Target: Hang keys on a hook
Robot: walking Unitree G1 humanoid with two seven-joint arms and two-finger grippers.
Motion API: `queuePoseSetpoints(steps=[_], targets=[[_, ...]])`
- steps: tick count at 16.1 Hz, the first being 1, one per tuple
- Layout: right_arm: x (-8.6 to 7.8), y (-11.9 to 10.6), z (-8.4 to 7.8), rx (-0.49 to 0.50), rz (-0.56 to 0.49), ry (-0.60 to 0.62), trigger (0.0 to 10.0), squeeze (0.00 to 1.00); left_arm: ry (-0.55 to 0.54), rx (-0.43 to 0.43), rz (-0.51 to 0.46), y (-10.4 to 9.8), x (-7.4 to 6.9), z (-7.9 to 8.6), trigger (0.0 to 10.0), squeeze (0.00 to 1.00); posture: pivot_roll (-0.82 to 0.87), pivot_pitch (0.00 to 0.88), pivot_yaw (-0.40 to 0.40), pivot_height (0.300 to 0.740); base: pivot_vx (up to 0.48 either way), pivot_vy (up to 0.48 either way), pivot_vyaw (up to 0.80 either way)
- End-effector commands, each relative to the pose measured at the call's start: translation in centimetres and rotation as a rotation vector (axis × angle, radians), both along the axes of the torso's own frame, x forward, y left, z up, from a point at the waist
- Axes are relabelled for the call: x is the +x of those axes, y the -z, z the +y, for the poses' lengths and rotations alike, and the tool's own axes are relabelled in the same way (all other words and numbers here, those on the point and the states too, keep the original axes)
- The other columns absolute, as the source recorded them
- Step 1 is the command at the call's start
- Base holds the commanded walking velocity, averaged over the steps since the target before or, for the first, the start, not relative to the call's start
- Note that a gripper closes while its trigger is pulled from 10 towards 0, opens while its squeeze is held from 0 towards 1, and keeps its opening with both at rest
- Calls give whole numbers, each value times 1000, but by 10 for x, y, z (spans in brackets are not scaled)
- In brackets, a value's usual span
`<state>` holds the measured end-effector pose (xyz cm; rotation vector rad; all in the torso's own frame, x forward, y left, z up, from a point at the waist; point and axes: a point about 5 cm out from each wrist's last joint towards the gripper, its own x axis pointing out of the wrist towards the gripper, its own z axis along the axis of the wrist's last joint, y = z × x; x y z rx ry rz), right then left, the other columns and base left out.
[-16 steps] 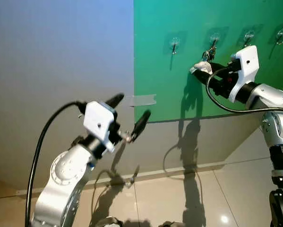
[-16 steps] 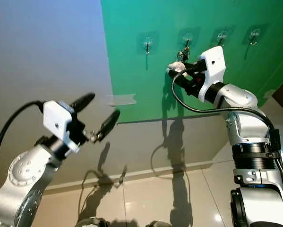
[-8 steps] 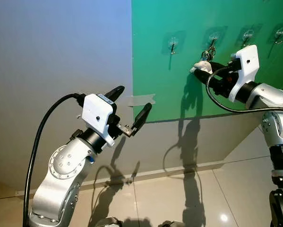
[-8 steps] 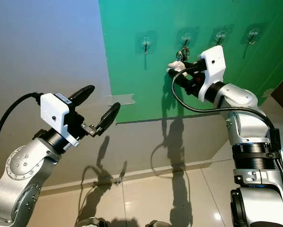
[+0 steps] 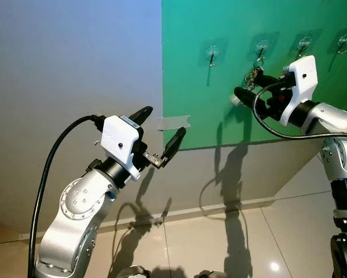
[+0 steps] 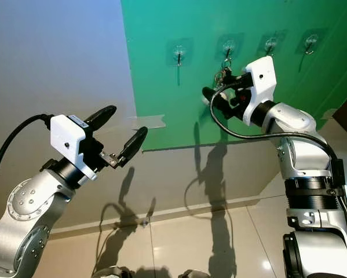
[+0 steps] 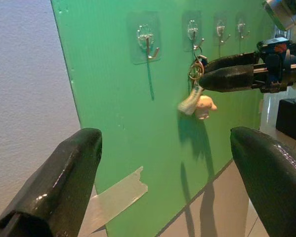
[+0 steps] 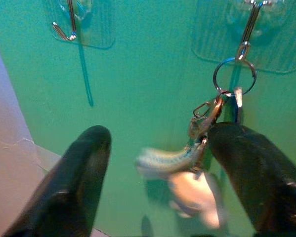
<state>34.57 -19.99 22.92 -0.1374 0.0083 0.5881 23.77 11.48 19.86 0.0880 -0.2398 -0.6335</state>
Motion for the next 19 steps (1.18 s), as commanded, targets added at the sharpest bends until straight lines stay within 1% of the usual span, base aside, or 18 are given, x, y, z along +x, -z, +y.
queuePoseSetpoints(steps=[1,2,3,4,5,6,8,9,10,11,12,13,14,15,16,17,18,19], targets=[[-3,-2,-2,19,-6,5,10000,1000,11,6,-1,-2,-3,-1,10000,0,21,56,7,740,0,0,0],[-6,-2,-3,21,-6,9,10000,573,12,6,1,-1,-4,-2,10000,0,22,56,6,740,0,0,0],[-11,-1,-4,20,-7,7,10000,0,12,7,5,0,-6,-2,10000,0,22,54,4,740,0,0,0],[-21,0,-5,26,-5,9,10000,0,1,10,17,4,-7,-2,10000,0,20,35,-5,740,0,0,0],[-30,3,-8,25,1,34,10000,0,-37,21,35,11,-7,1,10000,0,20,23,-9,740,0,0,0],[-35,5,-10,23,3,54,10000,0,-73,34,48,16,-6,3,10000,0,19,20,-9,740,0,0,0],[-59,12,-19,16,8,147,10000,0,-240,124,133,39,1,14,10000,0,5,0,-4,740,0,0,0],[-67,14,-22,7,1,181,10000,0,-280,152,146,44,3,18,10000,0,-5,0,3,740,0,0,0],[-72,19,-23,21,13,204,10000,0,-305,159,145,46,4,20,10000,0,-11,0,8,740,0,0,0],[-82,32,-23,25,50,251,10000,0,-345,161,158,51,6,24,10000,0,-19,0,15,740,0,0,0],[-90,57,-18,-1,105,311,10000,0,-355,157,174,56,9,24,10000,0,-24,0,17,740,0,0,0],[-94,78,-15,-12,171,391,10000,0,-340,152,190,61,9,23,10000,0,-29,0,18,740,0,0,0],[-100,104,-15,-17,236,536,10000,0,-377,154,179,65,10,24,10000,0,-33,0,21,740,0,0,-781],[-105,119,-13,-17,264,639,10000,0,-400,134,187,68,11,23,10000,0,-36,0,22,740,0,0,-781],[-107,122,-13,-16,269,664,10000,0,-403,125,194,69,11,22,10000,0,-38,0,22,740,0,0,-781],[-108,124,-11,-7,267,702,10000,0,-403,103,224,73,13,21,10000,0,-44,0,23,740,0,0,-775],[-110,126,-9,-36,247,761,10000,0,-412,123,232,81,17,18,10000,0,-58,0,31,740,0,0,-781],[-110,127,-9,-57,237,789,10000,0,-407,165,222,86,20,17,10000,0,-63,0,30,740,0,0,-775]])
